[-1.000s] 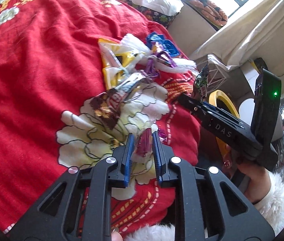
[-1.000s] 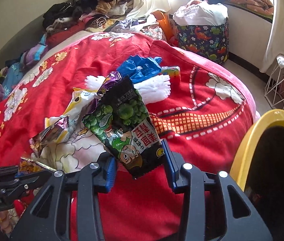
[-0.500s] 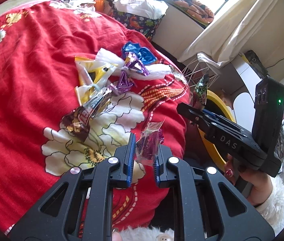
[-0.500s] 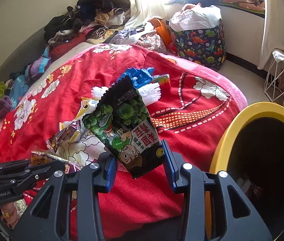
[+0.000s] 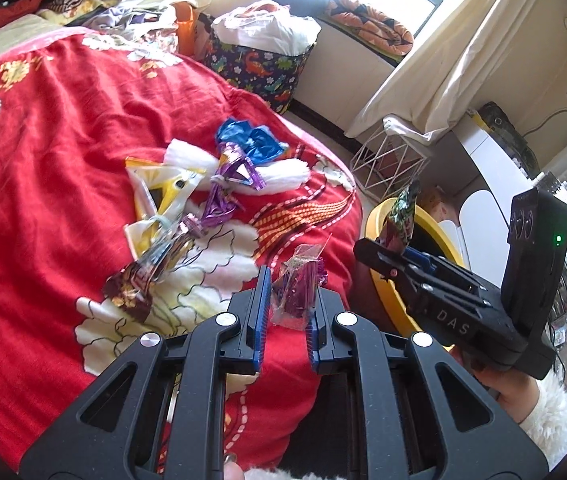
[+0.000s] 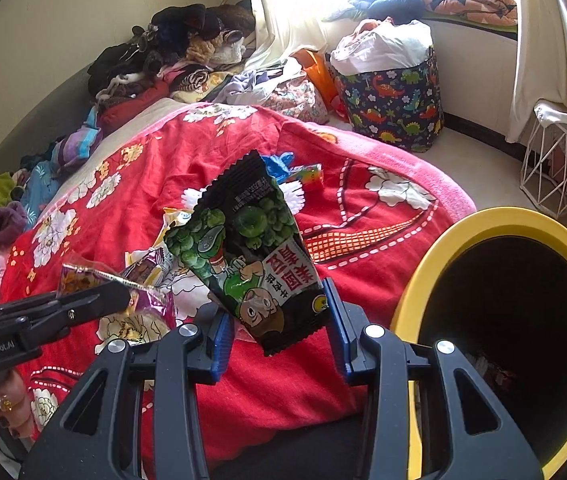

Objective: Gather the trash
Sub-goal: 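Lift the green snack bag and pink wrapper and carry them over the bin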

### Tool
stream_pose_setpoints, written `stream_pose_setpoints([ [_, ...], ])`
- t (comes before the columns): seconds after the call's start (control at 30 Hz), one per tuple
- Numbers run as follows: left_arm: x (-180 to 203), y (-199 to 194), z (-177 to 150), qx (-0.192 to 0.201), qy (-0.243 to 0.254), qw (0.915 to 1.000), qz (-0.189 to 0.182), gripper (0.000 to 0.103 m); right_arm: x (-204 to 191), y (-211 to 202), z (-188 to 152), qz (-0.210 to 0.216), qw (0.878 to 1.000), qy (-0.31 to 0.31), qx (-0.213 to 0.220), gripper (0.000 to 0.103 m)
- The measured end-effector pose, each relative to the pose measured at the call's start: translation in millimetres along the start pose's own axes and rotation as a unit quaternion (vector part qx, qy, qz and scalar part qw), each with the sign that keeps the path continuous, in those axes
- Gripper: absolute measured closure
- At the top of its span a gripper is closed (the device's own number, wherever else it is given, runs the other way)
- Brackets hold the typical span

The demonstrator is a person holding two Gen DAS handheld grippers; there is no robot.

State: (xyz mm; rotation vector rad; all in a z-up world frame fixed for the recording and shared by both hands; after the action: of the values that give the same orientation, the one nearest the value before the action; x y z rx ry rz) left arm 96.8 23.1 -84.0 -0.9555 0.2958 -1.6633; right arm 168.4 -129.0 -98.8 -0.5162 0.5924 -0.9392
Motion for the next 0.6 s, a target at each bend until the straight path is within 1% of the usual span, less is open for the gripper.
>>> stream_pose_setpoints([
  [0.6,45,4,19,0.022,0.035,0.9989,-0.021,0.093,29,-35,4,-0.02,0.999,0.032,0.036,0.065],
])
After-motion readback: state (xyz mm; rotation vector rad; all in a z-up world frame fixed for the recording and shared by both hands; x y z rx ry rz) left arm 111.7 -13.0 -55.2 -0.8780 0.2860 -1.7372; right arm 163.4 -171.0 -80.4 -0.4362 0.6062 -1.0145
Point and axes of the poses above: each gripper's, at about its wrist camera, not at the fingertips, and y roughly the way its jaws point, x to its right, z to its top, the point moved 2 cm from there along y, roughly the way its jaws point, and after that the axes turned 5 degrees about x, right-handed, at the moved point
